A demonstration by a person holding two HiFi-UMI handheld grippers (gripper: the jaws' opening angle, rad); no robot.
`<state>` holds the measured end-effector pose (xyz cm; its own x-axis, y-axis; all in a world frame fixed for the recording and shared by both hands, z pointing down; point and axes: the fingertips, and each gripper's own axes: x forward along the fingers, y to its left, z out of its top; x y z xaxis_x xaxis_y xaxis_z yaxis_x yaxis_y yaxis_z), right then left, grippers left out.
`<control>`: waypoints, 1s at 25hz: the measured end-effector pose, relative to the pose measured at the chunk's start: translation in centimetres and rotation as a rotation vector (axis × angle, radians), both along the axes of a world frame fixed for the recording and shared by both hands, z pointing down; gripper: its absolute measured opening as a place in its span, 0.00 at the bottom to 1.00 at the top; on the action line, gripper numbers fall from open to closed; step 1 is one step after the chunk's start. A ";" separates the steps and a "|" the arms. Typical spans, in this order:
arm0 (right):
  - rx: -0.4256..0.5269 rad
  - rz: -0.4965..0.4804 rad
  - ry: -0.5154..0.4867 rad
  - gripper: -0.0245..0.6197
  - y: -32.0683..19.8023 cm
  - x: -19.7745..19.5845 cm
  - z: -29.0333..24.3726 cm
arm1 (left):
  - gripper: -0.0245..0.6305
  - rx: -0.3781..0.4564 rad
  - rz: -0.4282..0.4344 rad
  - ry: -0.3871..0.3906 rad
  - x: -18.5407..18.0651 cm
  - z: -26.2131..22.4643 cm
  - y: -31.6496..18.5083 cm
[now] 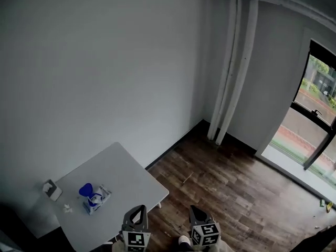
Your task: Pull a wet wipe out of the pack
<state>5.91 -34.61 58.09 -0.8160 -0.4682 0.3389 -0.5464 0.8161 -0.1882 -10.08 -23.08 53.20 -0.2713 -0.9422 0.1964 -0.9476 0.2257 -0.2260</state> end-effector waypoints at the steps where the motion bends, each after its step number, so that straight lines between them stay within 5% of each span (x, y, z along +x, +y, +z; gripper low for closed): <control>1: -0.006 -0.035 -0.004 0.05 -0.9 -1.0 0.1 | 0.04 0.003 -0.035 -0.006 -0.5 0.1 -0.4; 12: -0.044 -0.398 -0.036 0.05 -4.1 -10.4 1.4 | 0.04 -0.028 -0.371 -0.052 -3.7 0.1 -0.1; 25: -0.074 -0.709 -0.042 0.05 4.2 -18.4 2.2 | 0.04 -0.063 -0.687 -0.033 -7.3 1.1 9.9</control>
<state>-12.51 -30.40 60.25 -0.9286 0.2032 0.3106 0.1202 0.9563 -0.2665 -17.35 -13.21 54.35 -0.8096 -0.5416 0.2263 -0.5867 0.7582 -0.2845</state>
